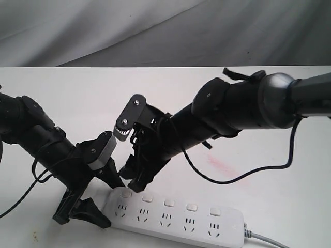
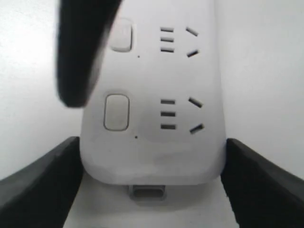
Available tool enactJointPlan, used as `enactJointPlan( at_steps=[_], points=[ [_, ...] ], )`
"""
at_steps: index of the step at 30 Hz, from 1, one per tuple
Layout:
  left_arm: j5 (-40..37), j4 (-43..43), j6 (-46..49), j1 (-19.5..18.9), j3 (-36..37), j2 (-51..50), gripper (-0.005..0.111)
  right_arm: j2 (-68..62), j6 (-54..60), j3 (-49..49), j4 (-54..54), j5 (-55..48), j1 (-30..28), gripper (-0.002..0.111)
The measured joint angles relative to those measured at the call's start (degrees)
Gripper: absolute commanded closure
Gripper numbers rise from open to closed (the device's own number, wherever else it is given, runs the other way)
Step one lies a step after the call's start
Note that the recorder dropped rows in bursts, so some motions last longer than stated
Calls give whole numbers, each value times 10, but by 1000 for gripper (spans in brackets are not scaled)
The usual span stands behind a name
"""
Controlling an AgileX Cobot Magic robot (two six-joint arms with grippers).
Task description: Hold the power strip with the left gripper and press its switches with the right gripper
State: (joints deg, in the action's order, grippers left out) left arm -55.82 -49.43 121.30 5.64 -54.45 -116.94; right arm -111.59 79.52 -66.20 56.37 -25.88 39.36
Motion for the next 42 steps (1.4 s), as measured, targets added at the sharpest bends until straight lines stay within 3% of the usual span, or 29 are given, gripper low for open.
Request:
enactJointPlan(
  at_steps=[11, 42],
  points=[
    [0, 0, 0, 0, 0, 0, 57, 24, -92, 25, -109, -4, -4, 48],
    [0, 0, 0, 0, 0, 0, 57, 9, -106, 62, -118, 8, -10, 48]
  ],
)
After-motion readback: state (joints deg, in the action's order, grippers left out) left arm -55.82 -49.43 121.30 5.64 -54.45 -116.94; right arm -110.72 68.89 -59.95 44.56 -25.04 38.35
